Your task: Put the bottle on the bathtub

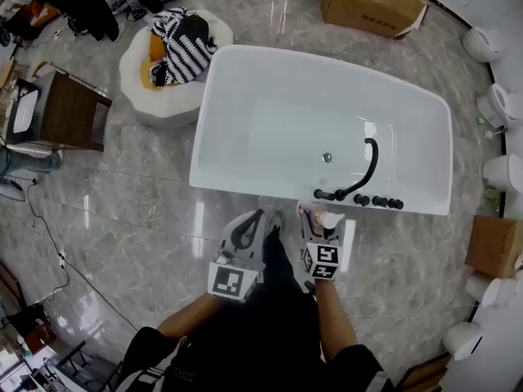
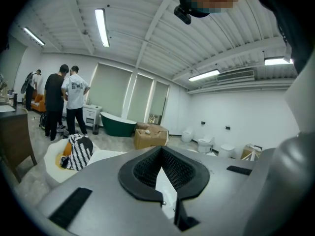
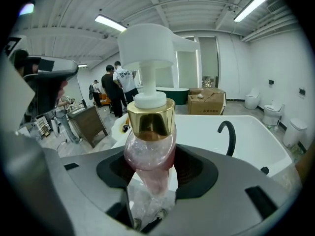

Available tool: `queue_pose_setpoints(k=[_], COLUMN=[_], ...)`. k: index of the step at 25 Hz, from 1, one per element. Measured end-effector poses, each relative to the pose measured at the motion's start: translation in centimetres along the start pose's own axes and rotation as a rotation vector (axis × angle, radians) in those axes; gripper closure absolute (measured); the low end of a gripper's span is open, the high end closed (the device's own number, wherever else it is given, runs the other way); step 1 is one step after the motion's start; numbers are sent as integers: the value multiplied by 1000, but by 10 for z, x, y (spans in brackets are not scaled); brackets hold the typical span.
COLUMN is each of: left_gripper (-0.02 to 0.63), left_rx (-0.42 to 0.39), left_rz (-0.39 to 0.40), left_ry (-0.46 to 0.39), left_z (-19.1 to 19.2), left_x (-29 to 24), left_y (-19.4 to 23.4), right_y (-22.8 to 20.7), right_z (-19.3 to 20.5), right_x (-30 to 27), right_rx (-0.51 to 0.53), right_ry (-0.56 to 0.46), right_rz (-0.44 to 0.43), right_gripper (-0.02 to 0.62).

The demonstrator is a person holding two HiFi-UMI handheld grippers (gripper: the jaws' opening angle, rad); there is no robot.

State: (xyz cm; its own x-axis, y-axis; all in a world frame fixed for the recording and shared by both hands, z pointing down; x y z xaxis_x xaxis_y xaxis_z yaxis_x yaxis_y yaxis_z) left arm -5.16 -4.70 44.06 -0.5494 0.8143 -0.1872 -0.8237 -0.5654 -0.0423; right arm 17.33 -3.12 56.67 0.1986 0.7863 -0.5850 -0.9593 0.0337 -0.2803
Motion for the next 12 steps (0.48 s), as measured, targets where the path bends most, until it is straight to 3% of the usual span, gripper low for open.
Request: queue_pose_setpoints(k=[12], left_gripper=[590], left_rx=[10], left_rz=[-22], left_ry=[40], left_z=[6], left_x=[-38], left_y=[-11], right_y=[-41], right_z=[23], right_x=[-66], right_rx=[-6], right_ry=[92], right_rz=[21], right_gripper=[373])
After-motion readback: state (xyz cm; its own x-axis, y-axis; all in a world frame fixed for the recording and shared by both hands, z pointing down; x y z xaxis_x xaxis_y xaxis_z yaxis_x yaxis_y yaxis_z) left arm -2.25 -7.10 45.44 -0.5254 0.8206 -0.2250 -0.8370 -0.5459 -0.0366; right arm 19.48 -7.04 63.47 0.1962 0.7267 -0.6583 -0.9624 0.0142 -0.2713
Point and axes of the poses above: the fingertips, and each gripper's own axes: x backward along the fingers, y to its left, z out of its underside, the point moved 10 cm from there along x, backward along the fingers, and after that the axes turned 14 degrees about -x, right-handed, at the moved point
